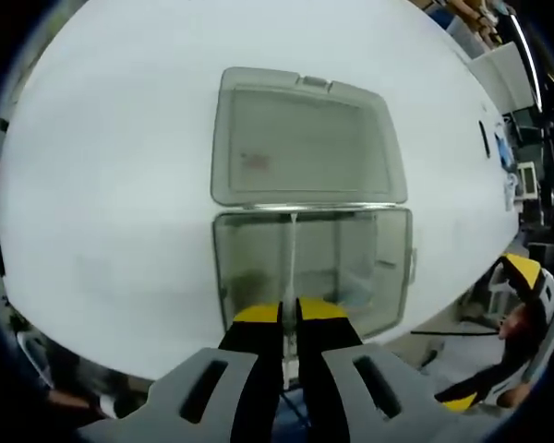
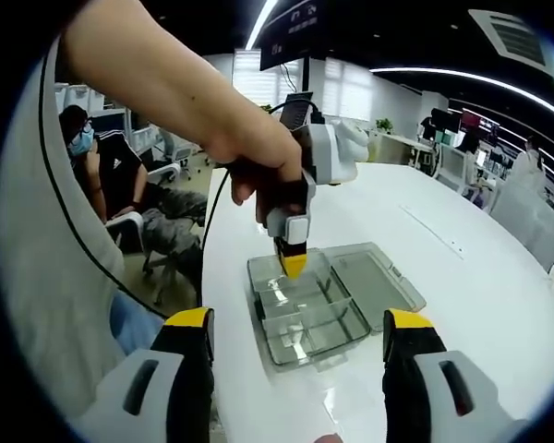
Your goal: Insert the divider into the dual guide fixture by aligning both edges with the guide slots and pushing it downward to the bottom, including one-sided entry, uneven engagement, binding, and posture correction.
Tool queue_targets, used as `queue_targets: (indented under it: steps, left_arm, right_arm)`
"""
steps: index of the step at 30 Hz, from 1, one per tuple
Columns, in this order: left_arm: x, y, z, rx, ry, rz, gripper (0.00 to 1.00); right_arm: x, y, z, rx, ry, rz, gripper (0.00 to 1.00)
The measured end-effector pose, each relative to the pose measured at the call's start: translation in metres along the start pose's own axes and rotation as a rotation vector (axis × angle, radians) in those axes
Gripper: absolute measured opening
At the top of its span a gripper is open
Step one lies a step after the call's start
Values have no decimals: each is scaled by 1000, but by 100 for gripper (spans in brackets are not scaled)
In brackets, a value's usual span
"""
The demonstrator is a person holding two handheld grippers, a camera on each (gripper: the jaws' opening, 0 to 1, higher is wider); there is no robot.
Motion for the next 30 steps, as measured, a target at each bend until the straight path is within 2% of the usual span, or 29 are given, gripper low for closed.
queue_targets:
  steps: [30]
  left_arm:
    - [2, 1, -2, 11, -3, -22, 0]
  right_arm:
    - [-1, -1, -1, 1, 0, -7, 72]
Point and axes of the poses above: the point that each gripper's makers call its tool centre point, and the gripper's own axes: z roughly backward along the fingers, x roughly to its right, y roughly out of its top, the point moved 9 cm from there along z, roughly backward along the fingers, and after that the axes turned 13 degrees about x, right-handed, at the moved point
